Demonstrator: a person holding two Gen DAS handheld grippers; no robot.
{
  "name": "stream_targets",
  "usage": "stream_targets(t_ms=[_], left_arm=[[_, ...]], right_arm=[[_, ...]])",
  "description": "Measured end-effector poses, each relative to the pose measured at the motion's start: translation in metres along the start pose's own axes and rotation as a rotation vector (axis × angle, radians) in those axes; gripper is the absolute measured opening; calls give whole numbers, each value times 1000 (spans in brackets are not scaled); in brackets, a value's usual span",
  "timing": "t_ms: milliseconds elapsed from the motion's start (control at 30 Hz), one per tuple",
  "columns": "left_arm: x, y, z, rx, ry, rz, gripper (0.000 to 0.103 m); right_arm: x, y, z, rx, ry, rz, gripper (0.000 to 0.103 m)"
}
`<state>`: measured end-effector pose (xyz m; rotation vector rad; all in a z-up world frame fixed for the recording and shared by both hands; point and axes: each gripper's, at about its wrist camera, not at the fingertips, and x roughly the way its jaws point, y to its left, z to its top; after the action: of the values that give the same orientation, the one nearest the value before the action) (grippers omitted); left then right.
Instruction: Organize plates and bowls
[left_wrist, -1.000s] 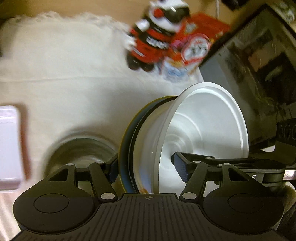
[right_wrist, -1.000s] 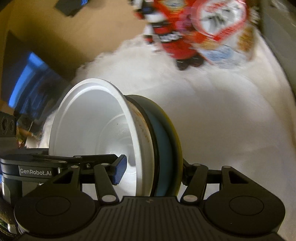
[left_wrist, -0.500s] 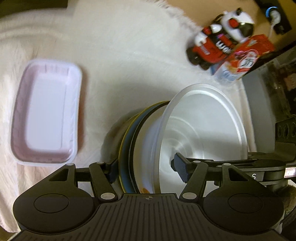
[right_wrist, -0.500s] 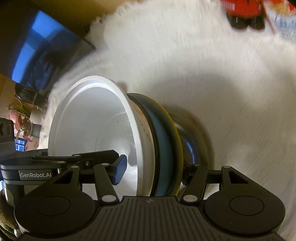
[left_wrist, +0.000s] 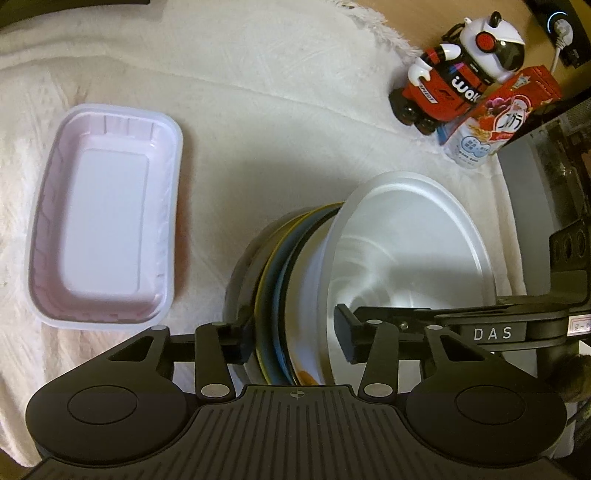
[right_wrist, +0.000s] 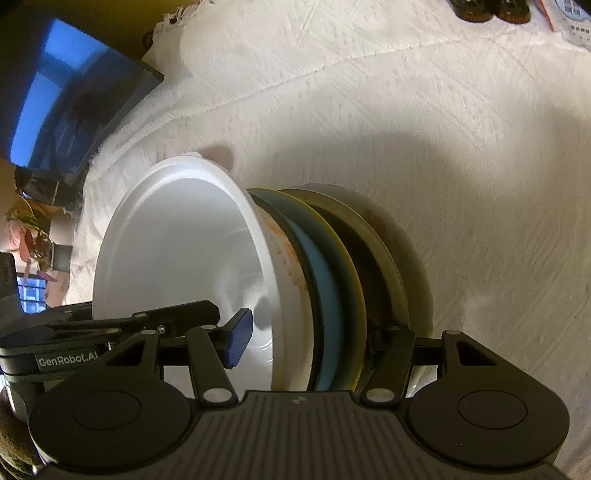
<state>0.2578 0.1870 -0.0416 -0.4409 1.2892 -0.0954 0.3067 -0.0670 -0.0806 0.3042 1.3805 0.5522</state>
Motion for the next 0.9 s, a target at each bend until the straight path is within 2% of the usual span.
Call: stream_targets(t_ms=[167, 333, 400, 500, 600, 800, 900], left_arm=[[1, 1, -2, -5, -6, 9, 42], [2, -7, -7, 41, -12, 52, 38], [0, -10, -9, 61, -23, 78, 38], [-3, -12, -11, 77, -36, 89, 34], [-17, -18, -11, 103, -81, 105, 33], [-36, -21, -10, 94, -150, 110, 33], [-36, -18, -10, 77, -149, 99, 33]], right_arm=[[-1, -2, 2, -5, 4, -16, 57], [-6, 5, -6, -75, 5, -54, 57], [-11, 9, -9, -108, -15, -101, 58], [-17, 5, -10, -117, -27, -100, 58], [-28, 8, -13, -137, -58, -107, 58], [-42, 9, -20, -154, -112, -121, 59], [-57, 15, -25, -217, -203, -194, 60]])
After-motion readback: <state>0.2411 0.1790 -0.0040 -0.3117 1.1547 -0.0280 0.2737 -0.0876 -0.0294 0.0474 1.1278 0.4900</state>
